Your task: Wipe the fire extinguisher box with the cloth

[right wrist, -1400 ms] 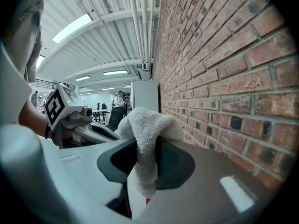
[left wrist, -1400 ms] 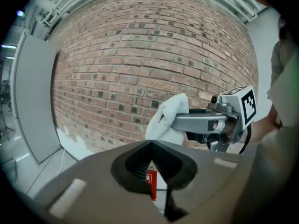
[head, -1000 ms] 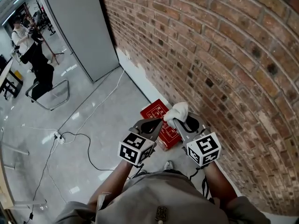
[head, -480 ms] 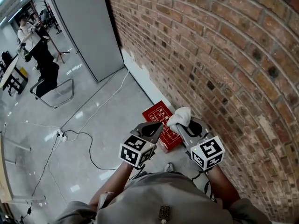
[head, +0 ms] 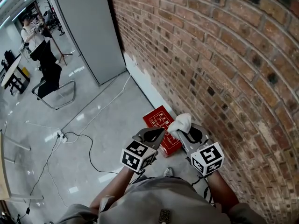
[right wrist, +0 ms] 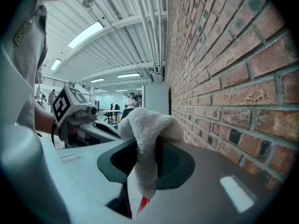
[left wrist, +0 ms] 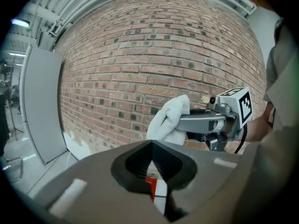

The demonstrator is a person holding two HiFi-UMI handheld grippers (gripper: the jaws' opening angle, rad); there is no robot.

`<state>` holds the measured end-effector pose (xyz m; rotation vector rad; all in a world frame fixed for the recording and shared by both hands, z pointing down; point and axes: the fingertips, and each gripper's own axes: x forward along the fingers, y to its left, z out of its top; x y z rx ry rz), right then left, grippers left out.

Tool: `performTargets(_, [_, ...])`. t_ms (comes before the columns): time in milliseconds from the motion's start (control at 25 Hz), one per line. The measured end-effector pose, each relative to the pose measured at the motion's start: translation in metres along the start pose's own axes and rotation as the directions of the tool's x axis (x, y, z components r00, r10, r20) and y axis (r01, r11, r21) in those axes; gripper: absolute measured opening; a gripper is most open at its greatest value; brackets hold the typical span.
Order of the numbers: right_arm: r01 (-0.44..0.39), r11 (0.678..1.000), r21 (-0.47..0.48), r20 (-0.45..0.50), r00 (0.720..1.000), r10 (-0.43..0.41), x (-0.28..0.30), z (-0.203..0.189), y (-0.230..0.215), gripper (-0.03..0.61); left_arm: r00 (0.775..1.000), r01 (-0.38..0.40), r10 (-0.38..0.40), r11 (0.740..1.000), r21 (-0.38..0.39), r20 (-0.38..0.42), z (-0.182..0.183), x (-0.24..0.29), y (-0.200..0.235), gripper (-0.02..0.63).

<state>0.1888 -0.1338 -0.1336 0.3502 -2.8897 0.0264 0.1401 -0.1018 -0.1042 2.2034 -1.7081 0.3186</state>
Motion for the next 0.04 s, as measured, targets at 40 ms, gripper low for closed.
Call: performTargets(40, [0.000, 1.000, 0.001, -0.002, 1.000, 0.000, -0.0006, -0.0008, 0.0003, 0.115, 1.000, 0.002, -0.002, 1.000, 0.000, 0.000, -0.0005, -0.0001, -0.0013, 0.000])
